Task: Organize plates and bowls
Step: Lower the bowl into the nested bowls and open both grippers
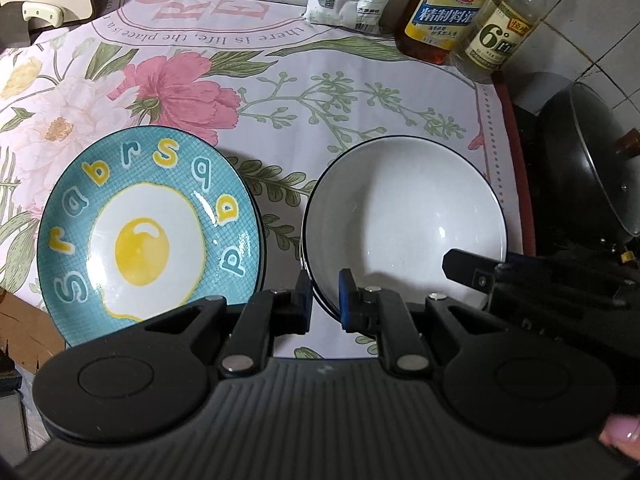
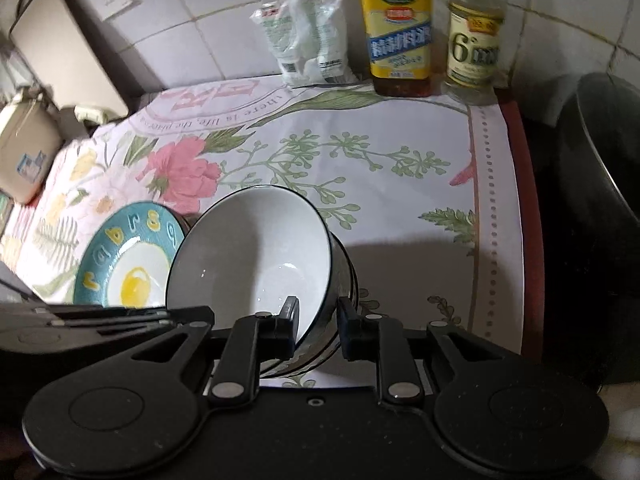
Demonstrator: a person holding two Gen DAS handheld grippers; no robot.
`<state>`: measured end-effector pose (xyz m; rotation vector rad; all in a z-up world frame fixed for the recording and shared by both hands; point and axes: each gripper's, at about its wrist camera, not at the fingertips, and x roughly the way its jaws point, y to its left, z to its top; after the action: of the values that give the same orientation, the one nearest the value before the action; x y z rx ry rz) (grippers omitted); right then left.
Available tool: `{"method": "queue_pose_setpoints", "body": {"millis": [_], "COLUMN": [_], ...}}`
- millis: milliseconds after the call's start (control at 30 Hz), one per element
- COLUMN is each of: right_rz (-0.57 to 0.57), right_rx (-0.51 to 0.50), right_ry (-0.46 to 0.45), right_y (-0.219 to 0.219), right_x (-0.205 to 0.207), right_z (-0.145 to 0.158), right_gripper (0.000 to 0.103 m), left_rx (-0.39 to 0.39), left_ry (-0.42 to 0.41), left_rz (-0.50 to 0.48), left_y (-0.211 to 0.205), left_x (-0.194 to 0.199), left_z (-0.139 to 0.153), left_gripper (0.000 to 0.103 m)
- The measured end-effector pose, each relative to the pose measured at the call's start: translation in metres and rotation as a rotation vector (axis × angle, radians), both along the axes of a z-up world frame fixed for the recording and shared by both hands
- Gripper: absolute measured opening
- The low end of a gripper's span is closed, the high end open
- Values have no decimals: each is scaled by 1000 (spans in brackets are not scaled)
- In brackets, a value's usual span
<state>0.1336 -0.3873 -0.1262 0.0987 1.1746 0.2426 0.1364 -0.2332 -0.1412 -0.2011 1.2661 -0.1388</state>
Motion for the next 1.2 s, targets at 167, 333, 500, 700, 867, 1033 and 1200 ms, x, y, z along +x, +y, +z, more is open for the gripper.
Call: {"method": "queue_pose_setpoints", "body": {"millis": [167,333,500,700,867,1033,1200], "right_rz": [90,135,159,148,124,114,117], "right_rx": [-76,-105,-78,-51,-27,-69,-103], "right_ry": [-66,-131,-190,-280,-325,-373,-425], "right_y": [9,9,3,-7,-12,-6,3], "right_x": [-3,-9,-23,-57,-91,-130,-164], "right_z": [3,4,6,35,55,70,77], "right_gripper": [35,34,35,43,45,52,63], "left_rx": [32,40,1,-86,-119,-94,-106], "left_ry": [-5,-19,-29,-58,-141,-219,-277], "left_rz": [0,18,39,22,-44,-93,-109], "left_y": [-5,-5,2,11,13,17,26], "left_x": [2,-2,-12,-33,-56,-83,-110], "left_z": [-3,-1,7,26,38,45,57], "left_gripper": [14,15,18,23,29,29,31]}}
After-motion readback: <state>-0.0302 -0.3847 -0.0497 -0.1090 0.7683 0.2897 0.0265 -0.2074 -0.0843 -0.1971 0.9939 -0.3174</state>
